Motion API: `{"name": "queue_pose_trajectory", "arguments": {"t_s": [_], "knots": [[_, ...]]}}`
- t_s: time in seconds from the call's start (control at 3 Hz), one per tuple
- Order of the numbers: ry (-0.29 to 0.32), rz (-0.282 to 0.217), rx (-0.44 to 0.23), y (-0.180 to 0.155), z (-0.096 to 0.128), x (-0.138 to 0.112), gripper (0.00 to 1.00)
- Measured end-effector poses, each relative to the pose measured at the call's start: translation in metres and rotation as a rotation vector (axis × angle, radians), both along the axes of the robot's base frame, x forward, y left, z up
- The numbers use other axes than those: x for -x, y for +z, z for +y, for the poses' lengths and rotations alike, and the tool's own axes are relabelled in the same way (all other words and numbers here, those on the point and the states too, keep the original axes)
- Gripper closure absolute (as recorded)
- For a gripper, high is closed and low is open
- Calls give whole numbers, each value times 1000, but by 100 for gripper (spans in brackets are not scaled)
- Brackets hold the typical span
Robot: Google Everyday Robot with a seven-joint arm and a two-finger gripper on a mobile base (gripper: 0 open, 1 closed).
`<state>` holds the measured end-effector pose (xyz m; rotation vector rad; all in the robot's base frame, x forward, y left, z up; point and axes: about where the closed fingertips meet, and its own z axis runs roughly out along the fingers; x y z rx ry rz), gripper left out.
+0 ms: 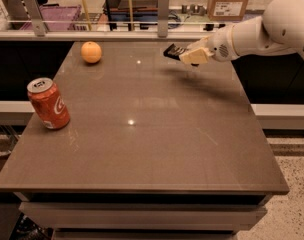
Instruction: Move rxbar chocolate near coke can
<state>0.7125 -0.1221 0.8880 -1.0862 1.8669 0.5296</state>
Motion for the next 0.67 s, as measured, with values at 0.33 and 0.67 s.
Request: {"name": "queue_pose_trajectory", "arguments": {"t_s": [0.33, 0.67], "knots": [[31, -6, 0, 13, 5, 16, 100], [78, -5, -3, 23, 17, 35, 100]]}}
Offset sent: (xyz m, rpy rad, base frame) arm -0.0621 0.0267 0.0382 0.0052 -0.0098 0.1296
